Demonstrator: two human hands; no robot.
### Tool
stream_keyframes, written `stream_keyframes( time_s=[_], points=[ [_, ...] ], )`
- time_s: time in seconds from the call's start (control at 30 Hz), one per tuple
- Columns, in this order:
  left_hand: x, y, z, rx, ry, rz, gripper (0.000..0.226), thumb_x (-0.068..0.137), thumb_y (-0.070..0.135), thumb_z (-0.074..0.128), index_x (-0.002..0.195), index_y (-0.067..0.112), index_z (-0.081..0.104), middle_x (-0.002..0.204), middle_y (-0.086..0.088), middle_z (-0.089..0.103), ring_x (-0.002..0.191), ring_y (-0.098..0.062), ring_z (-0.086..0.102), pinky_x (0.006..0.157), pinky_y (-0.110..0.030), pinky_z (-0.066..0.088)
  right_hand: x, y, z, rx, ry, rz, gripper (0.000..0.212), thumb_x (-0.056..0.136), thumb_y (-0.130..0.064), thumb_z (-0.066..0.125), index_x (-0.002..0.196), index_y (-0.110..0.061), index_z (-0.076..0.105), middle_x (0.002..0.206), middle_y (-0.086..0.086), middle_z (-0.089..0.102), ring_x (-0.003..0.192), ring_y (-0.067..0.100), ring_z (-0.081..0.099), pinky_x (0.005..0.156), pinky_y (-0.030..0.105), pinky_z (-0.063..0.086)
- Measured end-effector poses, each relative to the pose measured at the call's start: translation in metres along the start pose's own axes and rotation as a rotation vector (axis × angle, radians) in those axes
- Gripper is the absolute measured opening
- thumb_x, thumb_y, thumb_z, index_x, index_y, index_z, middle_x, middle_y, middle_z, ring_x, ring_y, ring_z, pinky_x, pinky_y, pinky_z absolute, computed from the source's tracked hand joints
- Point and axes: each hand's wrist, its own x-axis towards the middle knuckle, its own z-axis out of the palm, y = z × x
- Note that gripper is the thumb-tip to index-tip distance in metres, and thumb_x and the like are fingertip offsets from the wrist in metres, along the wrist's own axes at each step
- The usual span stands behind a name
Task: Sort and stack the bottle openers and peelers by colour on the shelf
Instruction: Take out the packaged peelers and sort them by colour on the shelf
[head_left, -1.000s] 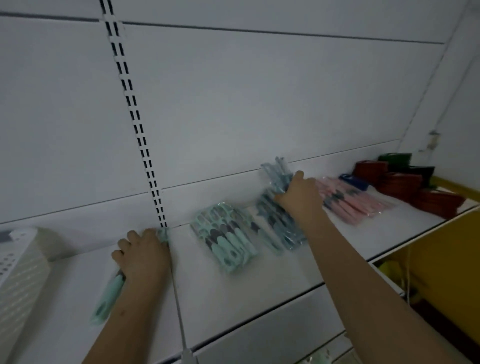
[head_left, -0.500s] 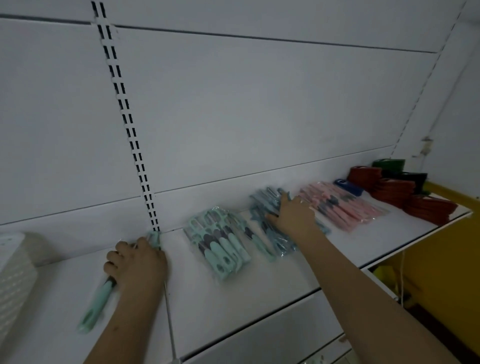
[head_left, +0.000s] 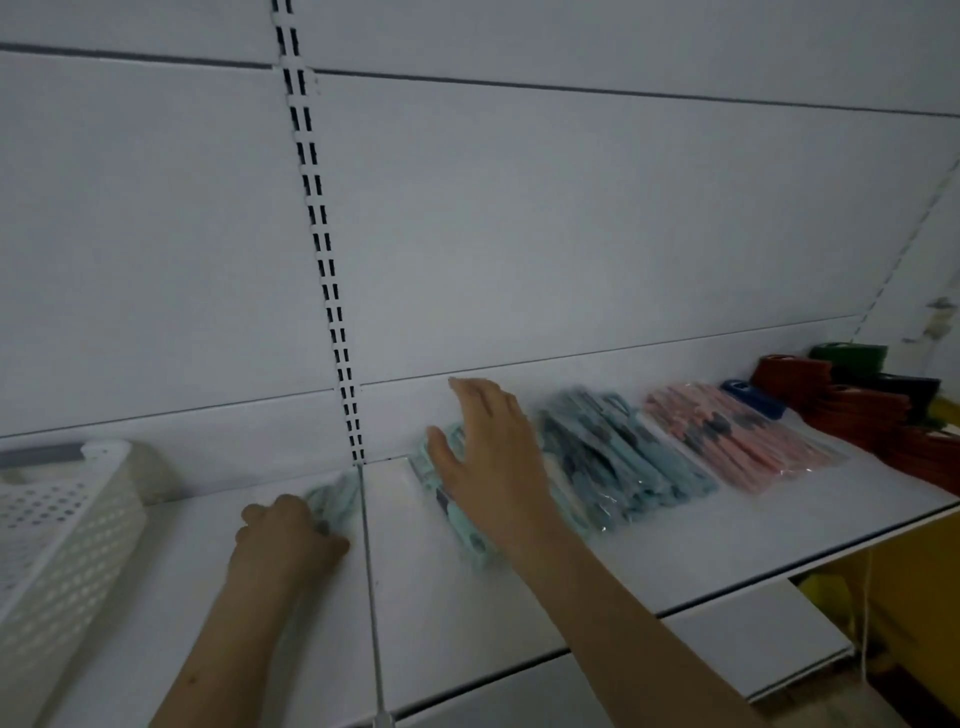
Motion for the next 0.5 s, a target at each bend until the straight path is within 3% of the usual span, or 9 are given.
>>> stream_keyframes(
  time_s=[0.1, 0.17, 0.23, 0.3, 0.4, 0.5],
  points=[
    [-0.001, -0.003, -0.006, -0.147, 0.04, 0.072, 0.025, 0.087, 0.023, 0.069, 0.094, 0.004, 0.055, 0.098, -0.014, 0.064, 0.088, -0.031, 0.059, 0.068, -0.032, 0.042, -0.022, -0.024, 0.015, 0.213, 0.019, 0.019, 0.038, 0.093, -0.034, 0.049, 0.128, -0.019, 0.055, 0.119, -0.005, 0.06, 0.109, 0.011, 0.054, 0.093, 0.03, 0.048],
    [-0.004, -0.004, -0.012, -0.484, 0.04, 0.138, 0.01, 0.089, 0.015, 0.065, 0.092, 0.006, 0.063, 0.088, -0.011, 0.069, 0.089, -0.032, 0.065, 0.075, -0.038, 0.05, -0.039, -0.036, 0.023, 0.374, -0.019, 0.08, 0.031, 0.093, -0.032, 0.049, 0.121, -0.023, 0.057, 0.11, -0.009, 0.063, 0.101, 0.002, 0.058, 0.089, 0.028, 0.051],
    [-0.014, 0.001, -0.022, -0.933, -0.028, 0.204, 0.01, 0.092, 0.007, 0.061, 0.097, 0.01, 0.068, 0.094, -0.01, 0.074, 0.097, -0.027, 0.068, 0.093, -0.043, 0.05, -0.052, -0.048, 0.029, 0.511, -0.117, 0.104, 0.028, 0.091, -0.039, 0.051, 0.115, -0.026, 0.054, 0.103, -0.012, 0.064, 0.096, 0.001, 0.06, 0.086, 0.029, 0.052],
    [-0.027, 0.005, -0.03, -1.257, -0.113, 0.264, 0.015, 0.096, 0.009, 0.056, 0.104, 0.012, 0.068, 0.11, -0.007, 0.074, 0.108, -0.02, 0.065, 0.099, -0.038, 0.045, -0.061, -0.06, 0.033, 0.6, -0.272, 0.093, 0.034, 0.089, -0.051, 0.052, 0.113, -0.028, 0.046, 0.106, -0.013, 0.061, 0.099, 0.0, 0.058, 0.088, 0.028, 0.051],
    [-0.037, 0.005, -0.032, -1.544, -0.272, 0.317, 0.024, 0.098, 0.021, 0.052, 0.122, 0.022, 0.056, 0.131, -0.003, 0.066, 0.103, -0.021, 0.052, 0.096, -0.039, 0.044, -0.065, -0.069, 0.04, 0.627, -0.456, 0.076, 0.039, 0.09, -0.054, 0.056, 0.113, -0.029, 0.037, 0.11, -0.008, 0.06, 0.098, 0.005, 0.061, 0.082, 0.027, 0.052],
    [-0.041, 0.003, -0.026, -1.624, -0.374, 0.315, 0.03, 0.1, 0.025, 0.045, 0.13, 0.02, 0.048, 0.136, -0.008, 0.061, 0.105, -0.03, 0.052, 0.107, -0.055, 0.036, -0.063, -0.069, 0.043, 0.656, -0.443, 0.129, 0.035, 0.092, -0.046, 0.059, 0.115, -0.029, 0.038, 0.102, -0.004, 0.066, 0.084, 0.007, 0.065, 0.073, 0.027, 0.054]
  ],
)
